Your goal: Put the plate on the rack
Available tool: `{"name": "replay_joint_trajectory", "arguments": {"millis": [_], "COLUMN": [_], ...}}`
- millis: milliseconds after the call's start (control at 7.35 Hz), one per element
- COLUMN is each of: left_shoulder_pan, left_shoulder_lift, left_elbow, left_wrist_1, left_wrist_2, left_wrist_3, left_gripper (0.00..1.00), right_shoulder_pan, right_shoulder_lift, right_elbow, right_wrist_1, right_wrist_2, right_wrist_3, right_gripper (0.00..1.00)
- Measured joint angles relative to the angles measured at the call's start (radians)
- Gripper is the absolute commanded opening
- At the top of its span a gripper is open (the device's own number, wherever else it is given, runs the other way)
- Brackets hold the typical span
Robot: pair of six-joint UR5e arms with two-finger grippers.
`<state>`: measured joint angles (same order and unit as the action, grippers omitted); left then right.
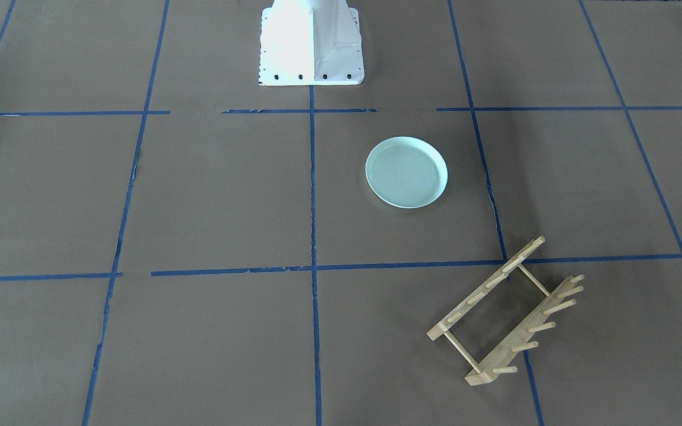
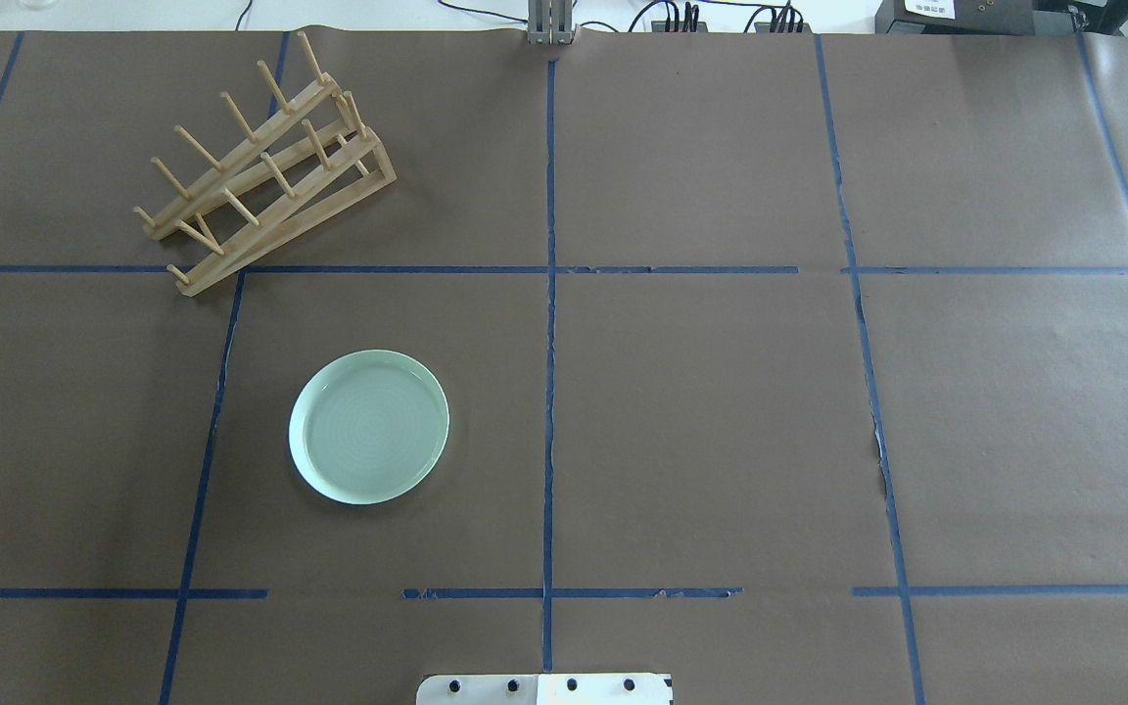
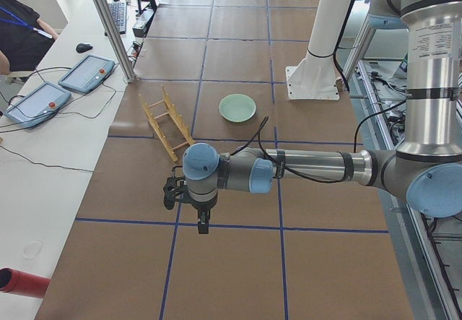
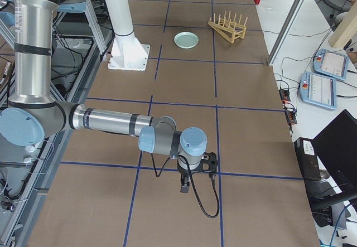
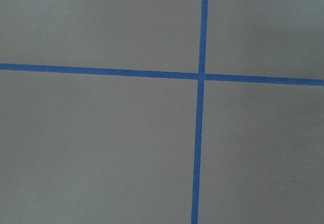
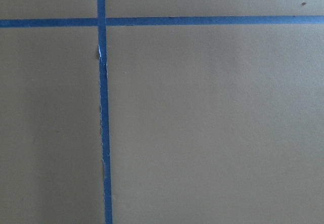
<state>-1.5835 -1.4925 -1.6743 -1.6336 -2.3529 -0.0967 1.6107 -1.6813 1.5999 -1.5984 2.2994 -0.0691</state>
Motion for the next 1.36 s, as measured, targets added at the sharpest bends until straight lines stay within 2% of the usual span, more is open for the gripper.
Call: {"name": "replay_joint_trajectory", "arguments": {"millis": [408, 680, 1088, 1360], "left_shoulder_pan": [0.011, 0.051, 0.182, 0.306], "left_shoulder_lift": [-0.020, -0.057, -0.170, -0.276], "left_elbow": [-0.026, -0.095, -0.219, -0.311], "left_wrist_1": [0.004, 0.006, 0.014, 0.083], "left_wrist_2": [0.001, 0.001, 0.005, 0.013], "left_wrist_3": [-0.008, -0.052, -0.308, -0.503], "left_gripper": [1.00, 1.00, 1.00, 1.00], "right_shoulder_pan": [0.000, 0.000, 0.000, 0.001], "right_shoulder_lift": [0.000, 0.000, 0.000, 0.000], "right_elbow": [0.000, 0.000, 0.000, 0.000], "right_wrist_1": [0.000, 0.000, 0.000, 0.000], "right_wrist_2": [0.000, 0.000, 0.000, 0.000], "right_wrist_3": [0.000, 0.000, 0.000, 0.000], "right_gripper": [1.00, 1.00, 1.00, 1.00]}}
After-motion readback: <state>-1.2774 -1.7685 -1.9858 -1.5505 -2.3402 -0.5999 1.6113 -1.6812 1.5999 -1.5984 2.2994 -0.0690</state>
